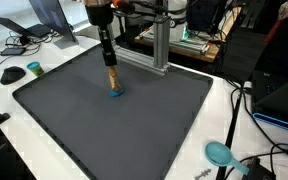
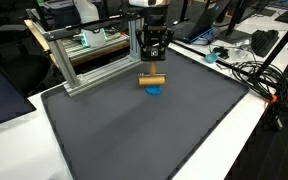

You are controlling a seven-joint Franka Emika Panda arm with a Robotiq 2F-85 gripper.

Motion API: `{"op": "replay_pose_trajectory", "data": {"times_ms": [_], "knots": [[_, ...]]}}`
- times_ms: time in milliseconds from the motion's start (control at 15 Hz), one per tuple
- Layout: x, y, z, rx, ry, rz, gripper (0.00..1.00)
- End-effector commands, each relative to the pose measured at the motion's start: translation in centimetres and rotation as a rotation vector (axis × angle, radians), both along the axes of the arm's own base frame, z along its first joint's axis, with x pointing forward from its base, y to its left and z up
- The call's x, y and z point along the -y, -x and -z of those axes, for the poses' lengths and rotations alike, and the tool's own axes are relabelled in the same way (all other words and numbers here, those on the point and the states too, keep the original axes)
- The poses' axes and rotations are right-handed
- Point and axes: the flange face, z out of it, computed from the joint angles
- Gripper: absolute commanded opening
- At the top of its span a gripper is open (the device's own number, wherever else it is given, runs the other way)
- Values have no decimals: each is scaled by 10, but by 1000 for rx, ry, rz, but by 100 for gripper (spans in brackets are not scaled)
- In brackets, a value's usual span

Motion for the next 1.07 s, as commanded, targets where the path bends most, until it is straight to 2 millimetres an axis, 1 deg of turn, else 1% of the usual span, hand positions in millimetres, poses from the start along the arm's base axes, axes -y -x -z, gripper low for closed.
{"op": "replay_pose_trajectory", "data": {"times_ms": [0, 200, 533, 1000], "knots": [[-1, -8, 8, -3, 6, 25, 22], [3, -10, 15, -1, 12, 68, 22], [6, -16, 17, 25, 10, 124, 22], [-4, -25, 29, -5, -7, 124, 22]]}}
